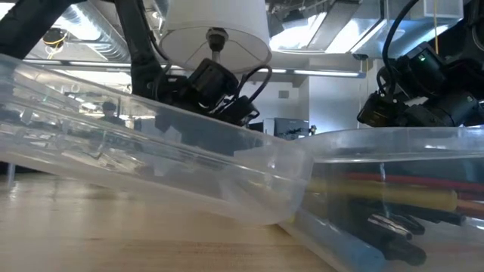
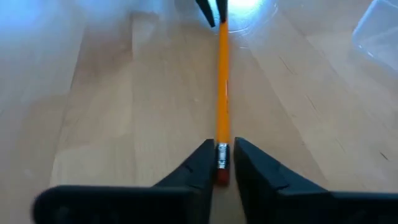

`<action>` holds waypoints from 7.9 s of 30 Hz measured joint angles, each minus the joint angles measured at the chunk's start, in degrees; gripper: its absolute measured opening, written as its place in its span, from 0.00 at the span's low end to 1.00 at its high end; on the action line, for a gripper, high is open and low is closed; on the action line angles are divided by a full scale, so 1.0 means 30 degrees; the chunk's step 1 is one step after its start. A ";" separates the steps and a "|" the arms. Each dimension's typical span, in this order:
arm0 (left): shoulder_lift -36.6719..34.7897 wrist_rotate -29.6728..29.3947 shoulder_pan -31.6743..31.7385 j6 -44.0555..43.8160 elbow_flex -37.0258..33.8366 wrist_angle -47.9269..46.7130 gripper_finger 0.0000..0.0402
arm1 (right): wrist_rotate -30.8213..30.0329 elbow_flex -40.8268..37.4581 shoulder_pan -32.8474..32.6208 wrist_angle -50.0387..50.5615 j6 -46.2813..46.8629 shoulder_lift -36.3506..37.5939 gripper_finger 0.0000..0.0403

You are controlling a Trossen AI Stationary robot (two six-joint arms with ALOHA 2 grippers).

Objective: Pick & place school supplies into a supply box
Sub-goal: Put the orange pencil into the transparent supply box, then adjust the transparent supply box on the table, then put the black pencil into the transparent supply box

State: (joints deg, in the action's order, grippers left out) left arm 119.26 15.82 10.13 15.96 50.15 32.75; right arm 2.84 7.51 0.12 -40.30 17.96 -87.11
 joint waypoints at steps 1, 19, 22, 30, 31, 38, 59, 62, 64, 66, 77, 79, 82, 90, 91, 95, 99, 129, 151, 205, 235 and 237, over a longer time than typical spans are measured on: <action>0.0000 -0.0002 0.0000 0.0128 0.0000 -0.0112 0.11 | 0.0001 0.0000 0.0000 -0.0021 0.0000 0.0000 0.10; 0.0066 -0.0351 -0.0007 -0.1112 -0.0102 0.0718 0.02 | 0.2676 -0.0079 0.0000 -0.6918 0.2968 -0.0057 0.10; 0.0066 -0.0367 -0.0007 -0.1134 -0.0095 0.0737 0.02 | 0.2669 -0.0066 0.0000 -0.8298 0.2951 -0.0044 0.10; -0.0450 -0.0493 -0.0001 -0.1456 -0.0157 0.0550 0.02 | 0.2669 -0.0036 0.0034 -1.1827 0.2903 0.0061 0.10; -0.0527 -0.0485 0.0013 -0.1543 -0.0148 0.0514 0.02 | 0.2669 -0.0029 0.0073 -1.2233 0.2841 0.0184 0.10; -0.1400 -0.0527 -0.0095 -0.2257 -0.0189 0.0075 0.02 | 0.2640 -0.0022 0.0833 -1.2971 0.1850 0.2900 0.10; -0.6844 -0.0029 -0.4117 -0.1024 -0.0095 -0.4628 0.02 | 0.4112 -0.0022 0.3427 -0.7303 0.0797 1.1406 0.10; -0.6849 0.0626 -0.4745 -0.0392 -0.0095 -0.4683 0.02 | 0.4148 -0.0022 0.3555 -0.6583 0.0831 1.1621 0.10; -0.6852 0.0822 -0.5218 -0.0645 -0.0095 -0.4611 0.02 | 0.4154 -0.0022 0.3555 -0.6027 0.0838 1.1621 0.10; -0.6856 0.0876 -0.5780 -0.0617 -0.0095 -0.4613 0.02 | 0.4442 -0.0022 0.3555 -0.5214 0.0838 1.1613 0.10; -0.6856 0.2173 -0.6829 -0.0007 0.0234 -0.5261 0.02 | 0.5117 -0.0022 0.3402 -0.2761 0.0980 1.1606 0.10; -0.6831 0.2603 -0.6825 0.0683 0.0901 -0.6629 0.02 | 0.5095 -0.0022 0.3402 -0.2765 0.1145 1.1606 0.10; -0.6777 0.3107 -0.6728 0.2508 0.2193 -0.9550 0.02 | 0.5088 -0.0022 0.3402 -0.2759 0.1551 1.1606 0.10; -0.5610 0.3093 -0.5864 0.4871 0.3957 -1.0988 0.02 | 0.5079 -0.0022 0.3270 -0.2736 0.3428 1.1606 0.10; -0.5420 0.3101 -0.5799 0.5096 0.3963 -1.1007 0.02 | 0.5073 -0.0022 0.3176 -0.2723 0.3431 1.1606 0.10; -0.4741 0.3128 -0.5668 0.5320 0.3963 -1.1239 0.02 | 0.5081 -0.0022 0.2767 -0.2723 0.3432 1.1606 0.10; -0.4393 0.3123 -0.5712 0.5889 0.3971 -1.0993 0.02 | 0.5072 -0.0022 0.2435 -0.2641 0.3432 1.1606 0.10; -0.3454 0.1423 -0.5734 0.6907 0.3956 -1.0957 0.11 | 0.4929 -0.0022 0.2171 -0.2592 0.3572 1.1600 0.10; -0.7871 -0.1889 -0.5676 0.2314 0.3963 -1.1054 0.11 | 0.4538 0.8837 -0.1147 1.6601 0.0915 1.1010 0.10; -0.8415 -0.0899 -0.6636 -0.5906 0.3963 -1.5874 0.05 | 0.0571 2.2425 -1.4608 2.4171 3.2441 -0.7490 0.24; -0.8415 -0.0899 -0.6783 -0.6117 0.3963 -1.7284 0.04 | -0.1425 2.2403 -1.3238 2.4228 3.1778 -0.8738 0.42; -0.8415 -0.0899 -0.6783 -0.6109 0.3963 -1.7487 0.04 | -0.1425 2.2411 -1.3238 2.4144 3.1887 -0.8894 0.42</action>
State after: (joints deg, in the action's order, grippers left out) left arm 94.02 13.13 -10.22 -2.37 62.04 -19.71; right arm -1.43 74.74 -39.59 32.13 113.62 -113.79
